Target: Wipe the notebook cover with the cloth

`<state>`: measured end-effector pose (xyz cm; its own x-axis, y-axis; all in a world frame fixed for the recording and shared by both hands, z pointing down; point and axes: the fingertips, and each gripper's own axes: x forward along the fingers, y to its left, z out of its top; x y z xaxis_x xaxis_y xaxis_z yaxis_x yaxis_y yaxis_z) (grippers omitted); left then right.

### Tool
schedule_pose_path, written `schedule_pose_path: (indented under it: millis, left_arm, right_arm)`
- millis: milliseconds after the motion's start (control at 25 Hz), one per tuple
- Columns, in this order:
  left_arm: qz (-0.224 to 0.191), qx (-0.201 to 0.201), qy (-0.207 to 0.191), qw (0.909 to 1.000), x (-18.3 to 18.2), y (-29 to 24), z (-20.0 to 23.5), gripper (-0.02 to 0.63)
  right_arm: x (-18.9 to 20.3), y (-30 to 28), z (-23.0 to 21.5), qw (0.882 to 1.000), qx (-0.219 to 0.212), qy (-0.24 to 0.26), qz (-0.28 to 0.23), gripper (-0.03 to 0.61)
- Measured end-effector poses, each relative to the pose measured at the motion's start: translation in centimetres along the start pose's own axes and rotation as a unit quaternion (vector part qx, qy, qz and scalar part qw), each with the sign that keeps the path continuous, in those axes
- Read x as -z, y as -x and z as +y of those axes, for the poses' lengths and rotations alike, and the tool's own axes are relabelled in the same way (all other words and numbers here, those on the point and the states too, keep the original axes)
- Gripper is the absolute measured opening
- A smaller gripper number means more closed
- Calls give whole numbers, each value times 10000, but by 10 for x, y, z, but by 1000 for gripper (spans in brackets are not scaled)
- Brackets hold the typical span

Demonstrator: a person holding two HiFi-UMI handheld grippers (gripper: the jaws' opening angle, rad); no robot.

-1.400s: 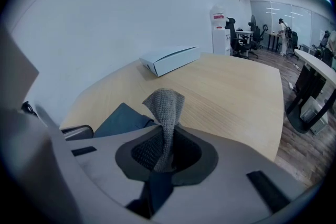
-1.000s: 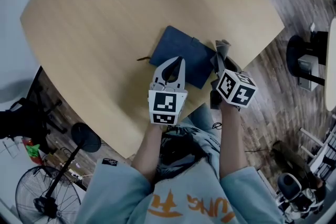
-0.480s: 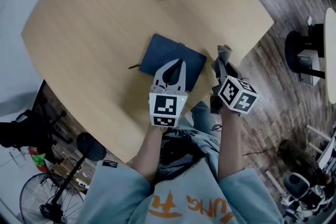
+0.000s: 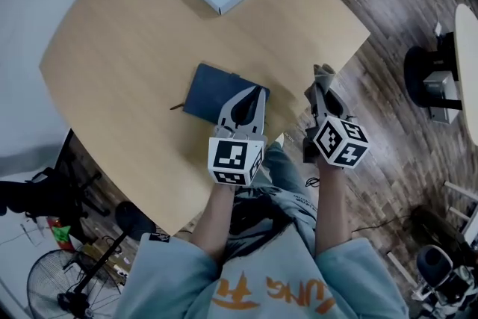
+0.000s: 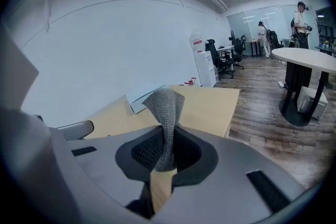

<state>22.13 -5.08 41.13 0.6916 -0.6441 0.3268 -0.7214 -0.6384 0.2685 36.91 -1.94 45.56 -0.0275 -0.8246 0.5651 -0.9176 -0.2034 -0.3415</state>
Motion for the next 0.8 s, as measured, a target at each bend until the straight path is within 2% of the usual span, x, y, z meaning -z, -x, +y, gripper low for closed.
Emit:
schedule_pose_path:
  millis: [200, 440, 800]
  left_arm:
    - [-372, -60, -102, 9992, -33, -9, -33, 18]
    - [-835, -30, -452, 9955, -79, -17, -74, 18]
    - [-1677, -278, -798, 9822, -162, 0, -93, 18]
  right_arm:
    - [-46, 21, -12, 9977, -298, 279, -549, 31]
    - [-102, 55, -22, 9879, -822, 403, -1248, 28]
    - [-187, 100, -16, 9665, -970, 993, -2160, 29]
